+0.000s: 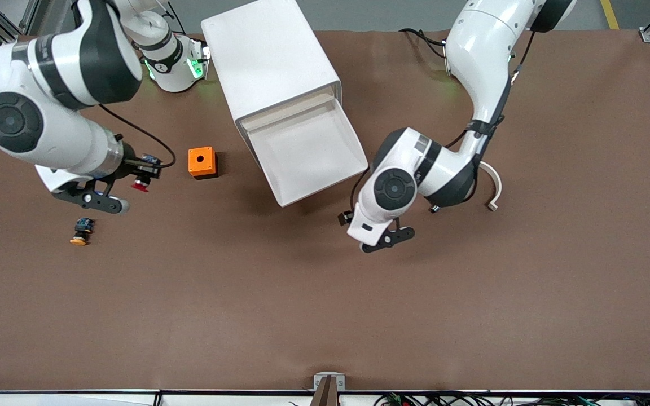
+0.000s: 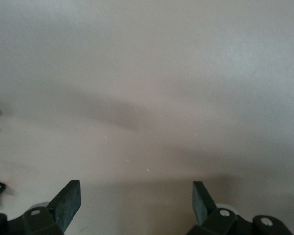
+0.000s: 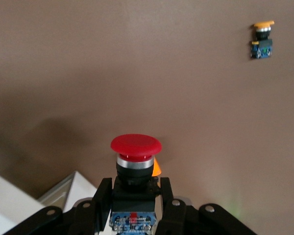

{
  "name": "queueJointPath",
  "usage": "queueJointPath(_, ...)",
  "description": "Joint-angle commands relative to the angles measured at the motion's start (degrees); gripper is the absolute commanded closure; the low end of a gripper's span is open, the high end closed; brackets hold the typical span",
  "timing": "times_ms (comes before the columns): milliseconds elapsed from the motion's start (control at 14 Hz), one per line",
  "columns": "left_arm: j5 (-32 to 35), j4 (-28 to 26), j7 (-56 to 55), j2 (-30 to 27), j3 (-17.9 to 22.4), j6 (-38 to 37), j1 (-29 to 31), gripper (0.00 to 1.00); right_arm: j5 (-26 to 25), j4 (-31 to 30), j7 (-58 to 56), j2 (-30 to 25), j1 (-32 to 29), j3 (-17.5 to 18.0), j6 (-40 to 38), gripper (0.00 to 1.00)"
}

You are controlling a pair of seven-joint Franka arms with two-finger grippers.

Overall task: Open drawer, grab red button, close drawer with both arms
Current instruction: 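Push the drawer shut with the left gripper while the right gripper carries the button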

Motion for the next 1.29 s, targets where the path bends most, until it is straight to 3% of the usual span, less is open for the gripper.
queueJointPath(0,-0.3,-0.5,-1.4,-0.1,-0.1,1.1,-1.5,0.0,-2.7,-10.8,-7.3,-3.7,-3.8,1.0,8.7,0.91)
queueJointPath(214,-1.2,-0.9,-4.6,0.5,-0.1,4.0,-3.9,0.0,-3.1,-19.3,-13.3,-3.9,-7.3,1.0,20.6,0.91)
queueJointPath(357,-1.2,-0.9,-6.8,0.8,-0.1,4.3,-5.6,0.0,-3.7,-21.8,-15.9,-3.4,-9.0,1.0,25.4,0.91)
queueJointPath(643,-1.1,-0.9,-10.6,0.8,-0.1,5.3,-7.8,0.0,-6.8,-22.0,-17.1,0.0,-12.9,1.0,30.3,0.91)
queueJointPath(1071,-1.3,-0.9,-15.6,0.5,-0.2,5.3,-12.0,0.0,-6.9,-21.5,-25.9,9.8,-19.6,1.0,42.8,0.91)
queueJointPath(1214,-2.0,-0.9,-17.0,0.5,-1.1,5.3,-13.4,0.0,-6.8,-20.6,-27.6,11.9,-20.2,1.0,43.3,0.91)
